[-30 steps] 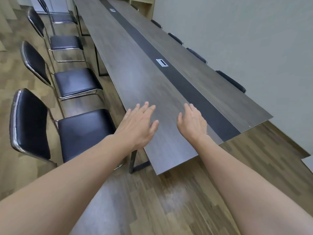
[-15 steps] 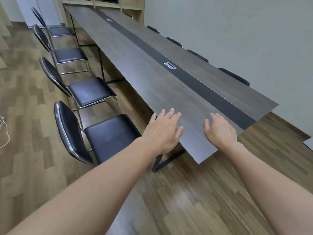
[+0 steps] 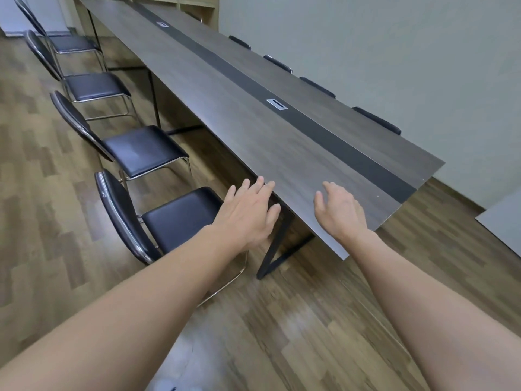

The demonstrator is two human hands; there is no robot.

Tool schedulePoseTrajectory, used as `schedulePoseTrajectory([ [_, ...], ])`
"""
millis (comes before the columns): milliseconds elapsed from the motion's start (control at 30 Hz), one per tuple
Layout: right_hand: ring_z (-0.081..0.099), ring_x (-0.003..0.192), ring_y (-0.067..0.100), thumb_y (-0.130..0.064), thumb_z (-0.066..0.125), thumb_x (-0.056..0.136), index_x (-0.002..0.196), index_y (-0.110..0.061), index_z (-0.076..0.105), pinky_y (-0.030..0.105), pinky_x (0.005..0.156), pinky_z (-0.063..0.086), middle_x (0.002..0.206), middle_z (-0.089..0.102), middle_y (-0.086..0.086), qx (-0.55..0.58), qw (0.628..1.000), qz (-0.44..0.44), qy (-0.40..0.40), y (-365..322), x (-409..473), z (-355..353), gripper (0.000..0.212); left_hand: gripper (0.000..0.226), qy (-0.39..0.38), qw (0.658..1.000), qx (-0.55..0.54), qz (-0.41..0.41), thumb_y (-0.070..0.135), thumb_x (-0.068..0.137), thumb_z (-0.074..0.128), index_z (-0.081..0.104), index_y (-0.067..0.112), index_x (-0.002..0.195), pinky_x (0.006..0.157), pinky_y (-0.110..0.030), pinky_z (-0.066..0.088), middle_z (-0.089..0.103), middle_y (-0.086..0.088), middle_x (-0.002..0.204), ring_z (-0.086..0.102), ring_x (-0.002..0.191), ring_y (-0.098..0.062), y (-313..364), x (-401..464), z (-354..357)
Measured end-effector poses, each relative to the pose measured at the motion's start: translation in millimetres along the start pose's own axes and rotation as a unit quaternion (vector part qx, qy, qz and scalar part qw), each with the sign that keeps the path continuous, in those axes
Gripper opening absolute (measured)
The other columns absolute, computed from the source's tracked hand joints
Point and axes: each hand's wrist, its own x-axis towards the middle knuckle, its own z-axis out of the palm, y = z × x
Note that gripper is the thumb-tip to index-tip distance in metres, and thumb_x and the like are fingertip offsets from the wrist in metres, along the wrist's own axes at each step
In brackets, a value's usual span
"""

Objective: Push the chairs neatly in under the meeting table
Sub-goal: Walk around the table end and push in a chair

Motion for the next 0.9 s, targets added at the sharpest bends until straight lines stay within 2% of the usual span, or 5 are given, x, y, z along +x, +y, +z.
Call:
schedulePoseTrajectory([
  [200,0.057,0.113,0.030,-0.031,0.034,0.102,0.129,-0.009,0.051,0.039,0.091,0.047,0.128,0.058,0.010,0.016,1.000,0.003,0.015,-58,27,21,0.039,0.057,0.006,1.000,-0.011,-0.019,0.040,0.105,0.032,0.020,0.019,0.157,0.121,-0.048,0.015,0.017,-0.006,0.165,0.015,0.151,-0.030,-69,6,-27],
  [467,0.056,0.110,0.035,-0.030,0.035,0.102,0.123,-0.006,0.053,0.042,0.087,0.044,0.123,0.059,0.012,0.015,1.000,0.020,0.009,-140,69,66,0.036,0.056,-0.010,0.999,-0.015,-0.044,0.038,0.105,0.032,0.021,0.018,0.157,0.121,-0.047,0.014,0.017,-0.007,0.164,0.014,0.151,-0.031,-173,43,-57],
  [800,0.056,0.113,0.034,-0.028,0.035,0.103,0.124,-0.005,0.054,0.041,0.089,0.044,0.125,0.059,0.013,0.031,0.998,0.052,0.001,-186,100,80,0.037,0.056,-0.034,0.999,0.012,0.003,0.039,0.105,0.033,0.021,0.017,0.156,0.121,-0.046,0.015,0.017,-0.006,0.164,0.014,0.151,-0.031,-221,85,-80],
  [900,0.057,0.105,0.035,-0.027,0.034,0.102,0.115,-0.006,0.055,0.040,0.081,0.043,0.117,0.061,0.013,0.031,0.997,0.067,-0.003,-193,106,87,0.032,0.057,-0.045,0.999,0.013,0.009,0.039,0.105,0.033,0.021,0.018,0.156,0.122,-0.046,0.014,0.017,-0.006,0.165,0.014,0.151,-0.030,-234,97,-86],
])
